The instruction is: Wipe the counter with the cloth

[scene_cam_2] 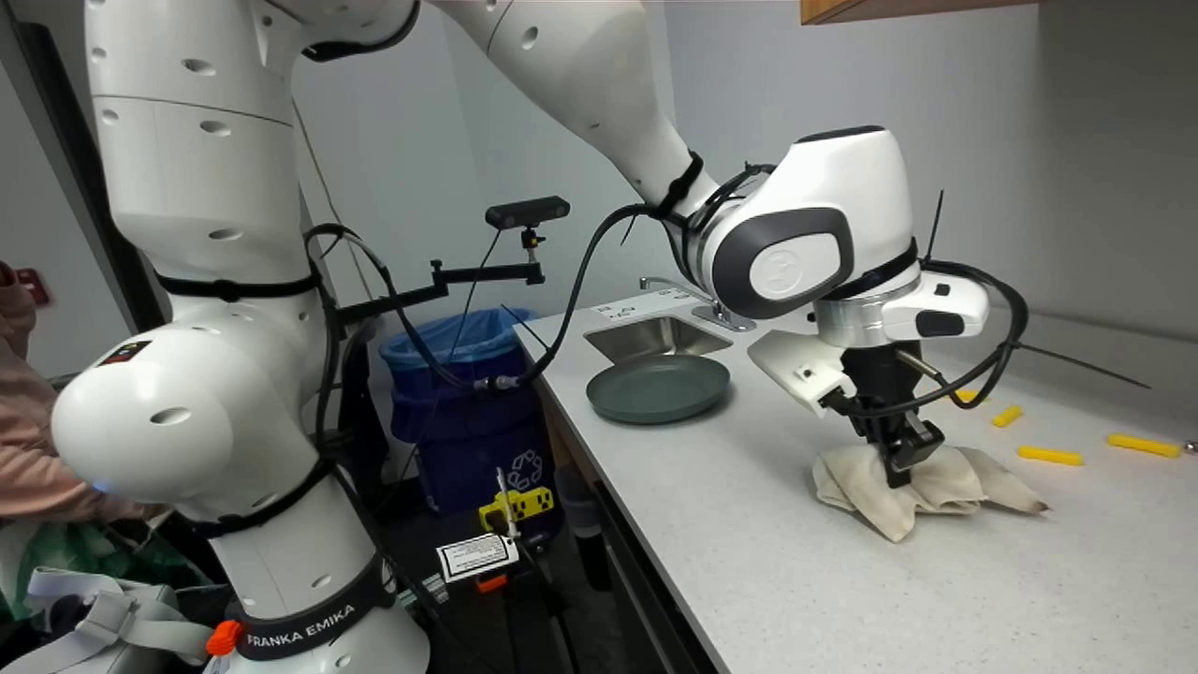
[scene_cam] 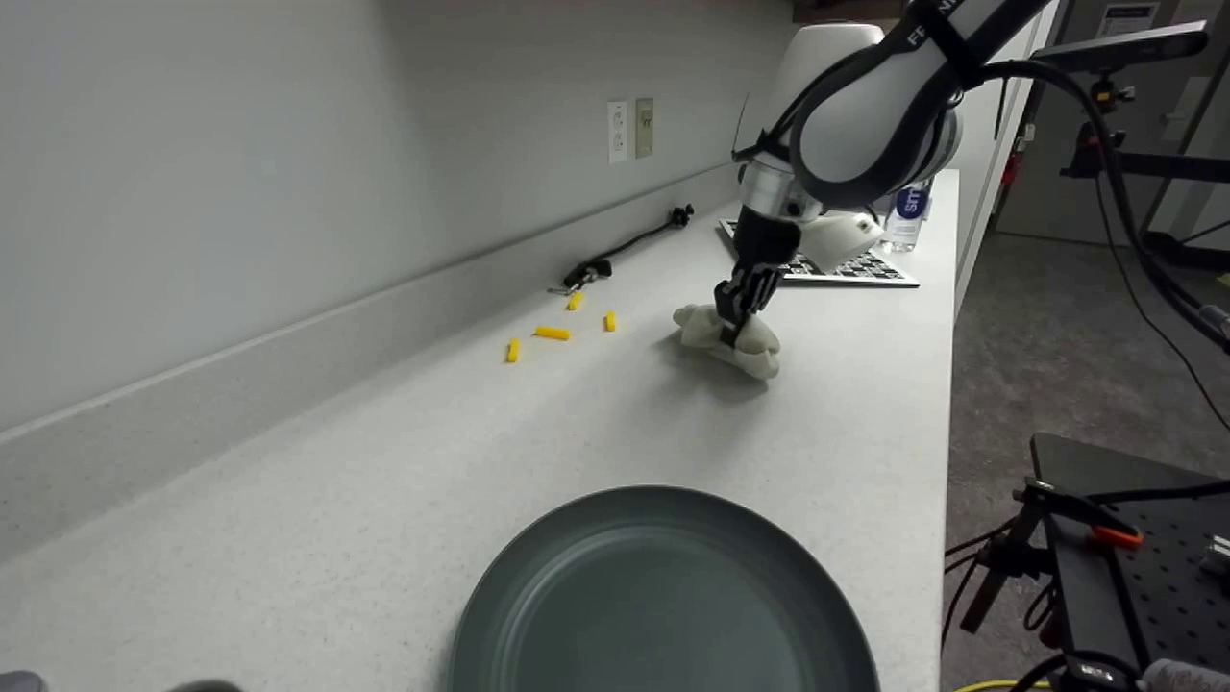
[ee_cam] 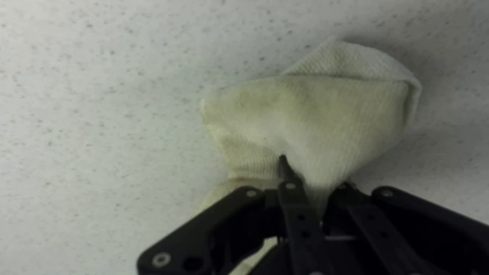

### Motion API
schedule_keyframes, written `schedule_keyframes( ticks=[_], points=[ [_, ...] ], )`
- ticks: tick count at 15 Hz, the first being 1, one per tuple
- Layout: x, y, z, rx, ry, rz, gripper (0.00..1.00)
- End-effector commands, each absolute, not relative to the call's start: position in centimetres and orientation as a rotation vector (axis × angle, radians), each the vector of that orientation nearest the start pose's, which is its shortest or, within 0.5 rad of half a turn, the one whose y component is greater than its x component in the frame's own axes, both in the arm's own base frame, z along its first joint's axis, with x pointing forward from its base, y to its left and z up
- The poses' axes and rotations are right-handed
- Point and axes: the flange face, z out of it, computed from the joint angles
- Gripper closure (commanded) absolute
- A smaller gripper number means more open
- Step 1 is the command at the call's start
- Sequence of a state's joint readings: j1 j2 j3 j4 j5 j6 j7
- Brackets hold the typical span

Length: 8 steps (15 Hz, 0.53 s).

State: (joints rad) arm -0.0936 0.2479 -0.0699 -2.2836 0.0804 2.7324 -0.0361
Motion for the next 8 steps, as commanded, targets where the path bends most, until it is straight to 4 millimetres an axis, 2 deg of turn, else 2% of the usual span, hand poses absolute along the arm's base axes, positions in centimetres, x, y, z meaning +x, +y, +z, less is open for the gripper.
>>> schedule_keyframes(
  ticks=[1,5,6,8],
  points=[
    [54.3,-2.9,25.9,-3.095,0.162,-0.314,0.97],
    [53.7,5.9,25.9,-3.051,-0.09,-0.292,0.97],
    [53.6,7.5,26.1,-3.038,-0.139,-0.293,0.97],
    [53.4,9.3,26.4,-3.025,-0.2,-0.293,0.97]
  ],
)
